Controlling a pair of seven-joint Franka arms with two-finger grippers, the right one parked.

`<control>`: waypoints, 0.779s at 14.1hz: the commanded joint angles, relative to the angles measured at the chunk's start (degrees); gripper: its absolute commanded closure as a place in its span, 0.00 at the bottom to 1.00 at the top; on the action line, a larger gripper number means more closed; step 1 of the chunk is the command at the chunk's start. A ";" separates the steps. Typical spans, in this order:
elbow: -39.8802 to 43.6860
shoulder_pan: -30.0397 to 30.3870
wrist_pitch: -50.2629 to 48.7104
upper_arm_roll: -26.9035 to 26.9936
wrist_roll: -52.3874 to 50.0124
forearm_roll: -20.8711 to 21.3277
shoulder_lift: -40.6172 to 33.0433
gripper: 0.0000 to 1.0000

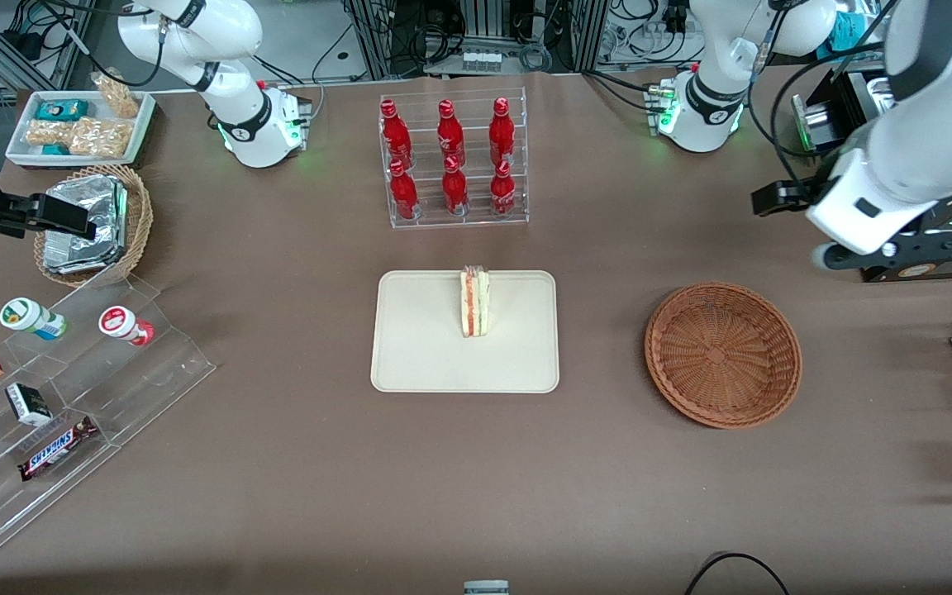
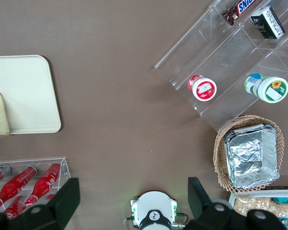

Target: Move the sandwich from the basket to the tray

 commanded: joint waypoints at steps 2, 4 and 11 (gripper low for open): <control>-1.93 0.53 1.37 0.09 1.33 0.88 -3.16 0.00; -1.93 13.65 1.01 -13.09 1.41 1.05 -3.95 0.00; -15.43 36.67 7.24 -40.60 0.54 8.44 -13.33 0.00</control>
